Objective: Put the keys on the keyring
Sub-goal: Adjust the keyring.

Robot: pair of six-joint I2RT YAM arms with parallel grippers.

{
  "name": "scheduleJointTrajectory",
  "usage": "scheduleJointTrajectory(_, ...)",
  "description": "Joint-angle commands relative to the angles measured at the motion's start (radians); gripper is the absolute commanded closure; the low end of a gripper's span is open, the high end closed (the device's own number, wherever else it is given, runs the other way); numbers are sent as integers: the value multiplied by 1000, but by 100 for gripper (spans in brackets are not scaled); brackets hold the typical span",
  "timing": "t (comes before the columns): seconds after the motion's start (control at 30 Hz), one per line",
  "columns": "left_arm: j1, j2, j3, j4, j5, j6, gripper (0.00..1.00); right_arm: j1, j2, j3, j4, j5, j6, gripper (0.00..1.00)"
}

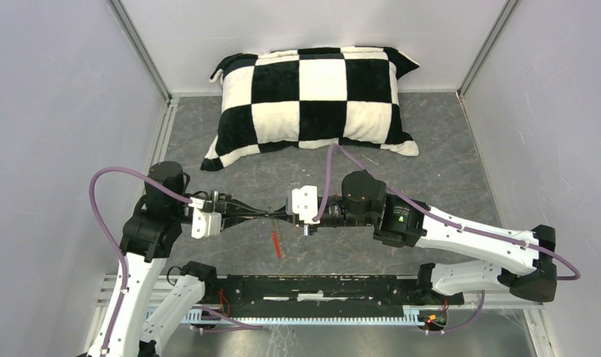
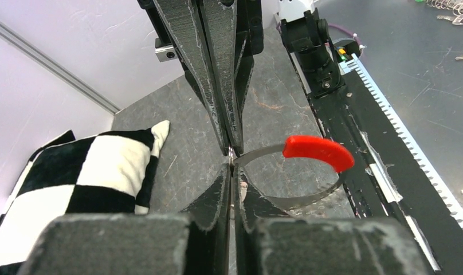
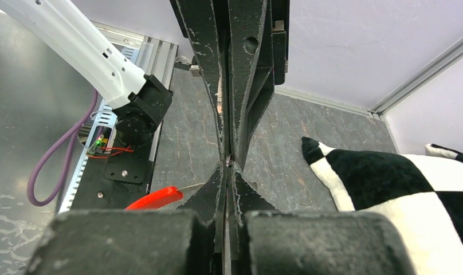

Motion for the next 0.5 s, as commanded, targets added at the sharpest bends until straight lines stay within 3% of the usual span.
scheduleJointTrajectory(0.0,-3,4,-4,17,-11,1,98,8,2,42,92,-31,24,99)
scheduleJointTrajectory(0.23,-4,3,10,20,47,36,98,7,-81,-4,126,3,49,68)
scheduleJointTrajectory(0.33,-3,-8,16,24,91,100,98,6,-147,-60,143,51,45,63)
scheduleJointTrajectory(0.47,-4,8,65,27,130,139,98,3,-210,-129,153,104,45,64)
